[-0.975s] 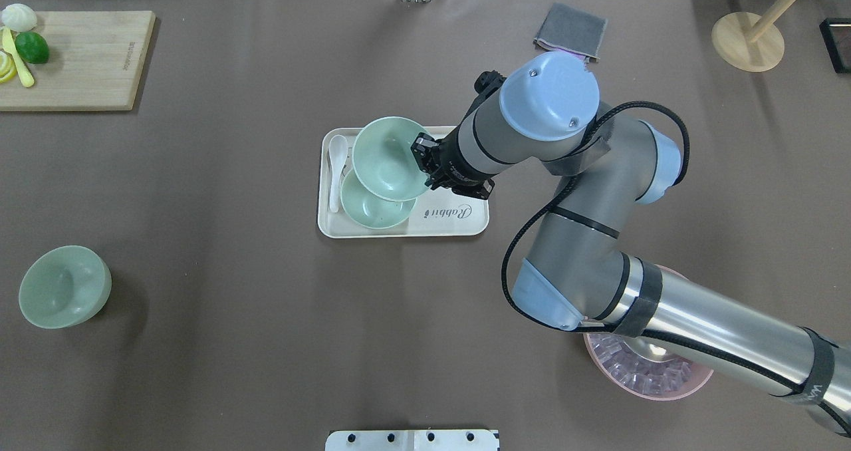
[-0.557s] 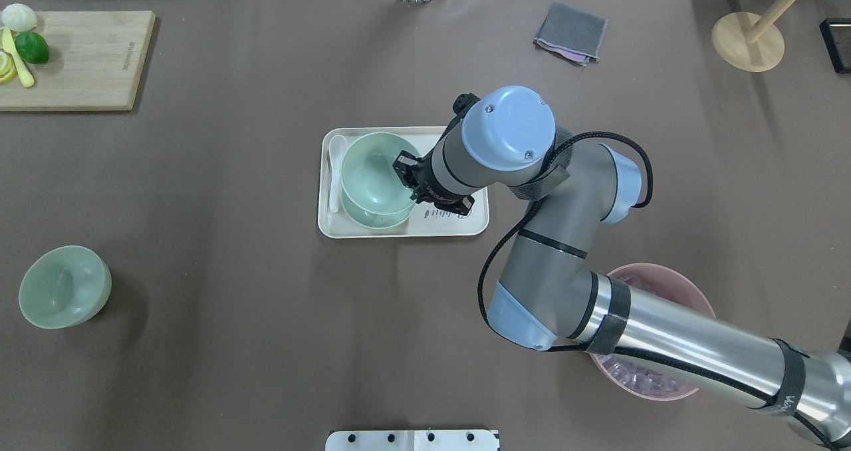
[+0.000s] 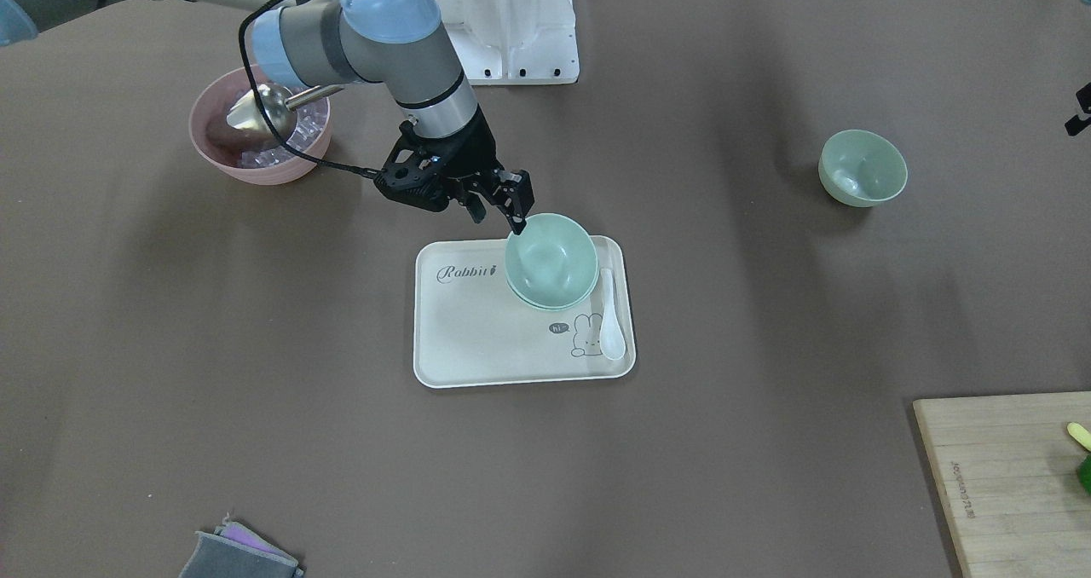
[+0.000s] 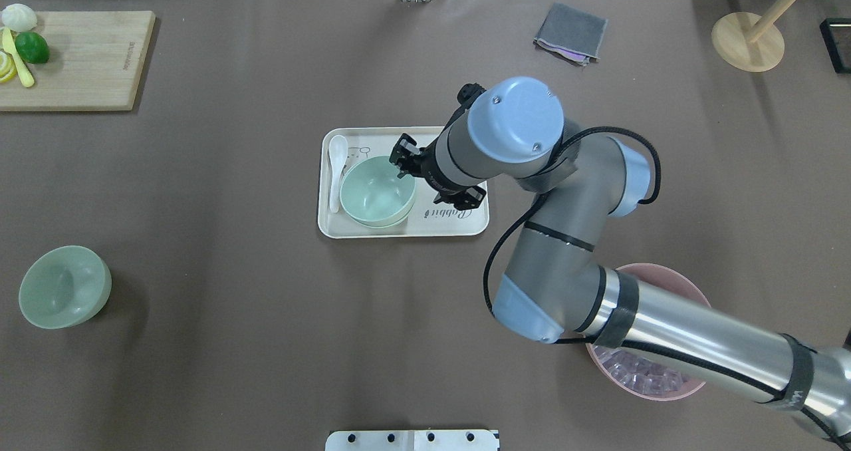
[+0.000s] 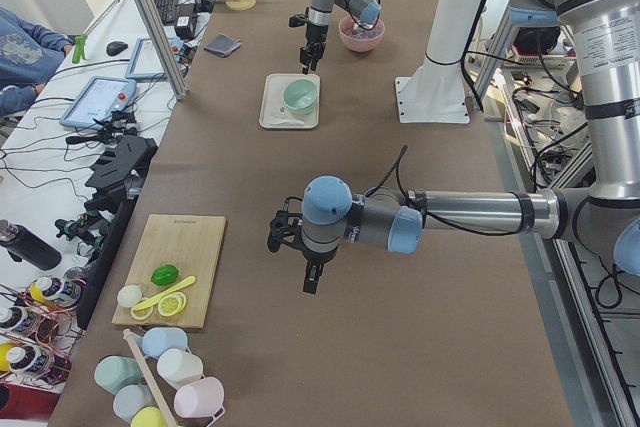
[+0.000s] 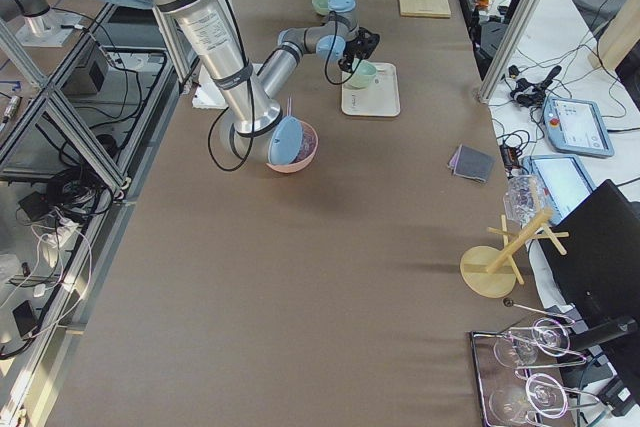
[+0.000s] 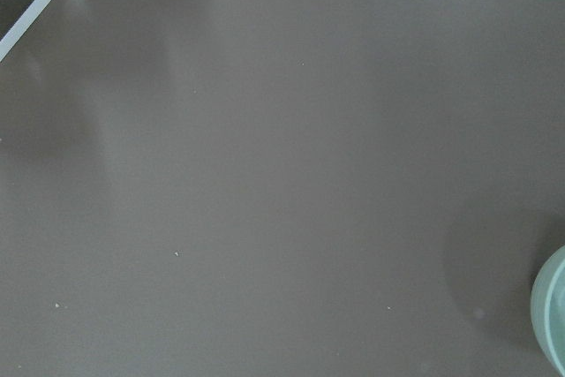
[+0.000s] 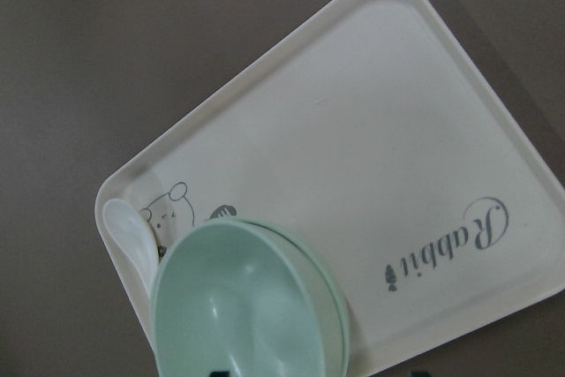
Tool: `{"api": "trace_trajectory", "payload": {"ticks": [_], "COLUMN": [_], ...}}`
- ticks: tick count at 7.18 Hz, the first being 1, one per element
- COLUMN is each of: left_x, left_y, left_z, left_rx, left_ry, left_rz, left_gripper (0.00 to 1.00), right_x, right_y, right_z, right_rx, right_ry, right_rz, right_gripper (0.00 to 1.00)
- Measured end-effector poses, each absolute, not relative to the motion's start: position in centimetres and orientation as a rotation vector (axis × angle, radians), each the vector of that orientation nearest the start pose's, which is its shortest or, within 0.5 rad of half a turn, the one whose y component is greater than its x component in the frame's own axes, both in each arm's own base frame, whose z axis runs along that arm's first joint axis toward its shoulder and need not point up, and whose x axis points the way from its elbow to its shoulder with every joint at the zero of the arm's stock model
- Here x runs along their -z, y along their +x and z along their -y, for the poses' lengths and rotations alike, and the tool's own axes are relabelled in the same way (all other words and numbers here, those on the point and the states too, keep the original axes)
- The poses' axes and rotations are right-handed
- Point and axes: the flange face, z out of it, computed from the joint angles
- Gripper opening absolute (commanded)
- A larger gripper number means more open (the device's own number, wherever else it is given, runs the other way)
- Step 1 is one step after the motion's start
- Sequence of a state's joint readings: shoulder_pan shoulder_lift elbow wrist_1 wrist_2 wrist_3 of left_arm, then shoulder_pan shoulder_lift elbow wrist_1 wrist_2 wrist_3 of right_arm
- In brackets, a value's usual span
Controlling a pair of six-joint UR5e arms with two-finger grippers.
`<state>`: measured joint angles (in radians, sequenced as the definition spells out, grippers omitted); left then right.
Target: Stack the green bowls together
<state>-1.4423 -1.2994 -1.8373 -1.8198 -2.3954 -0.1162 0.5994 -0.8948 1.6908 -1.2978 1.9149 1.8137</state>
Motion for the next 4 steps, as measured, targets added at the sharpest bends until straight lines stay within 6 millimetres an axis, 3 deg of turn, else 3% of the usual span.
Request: {"api": "trace_trajectory", "payload": {"ticks": [1,3,4], "left_x": [-61.0,-60.2,-59.8], "left_y": [1.9,8.1,11.8], "left_z": [39.6,38.9,38.2], "left_rx": [-0.100,-0.089,-0.099], "left_ry": [0.099,0.015,-0.030], "left_rz": [-0.858,-0.884,-0.898], "left_gripper": [0.98,0.96,0.92], "right_x": [-19.3,-26.8,-30.6], "right_y": [-44.6,-33.5,-29.4], "right_z": [47.9,50.5,51.1], "right_rx": [-0.559,-0.473,-0.427], "right_ry": [-0.166,-0.183,-0.170], "right_rz": [1.115,1.092,1.074], "right_gripper": [1.00,1.00,1.00]}}
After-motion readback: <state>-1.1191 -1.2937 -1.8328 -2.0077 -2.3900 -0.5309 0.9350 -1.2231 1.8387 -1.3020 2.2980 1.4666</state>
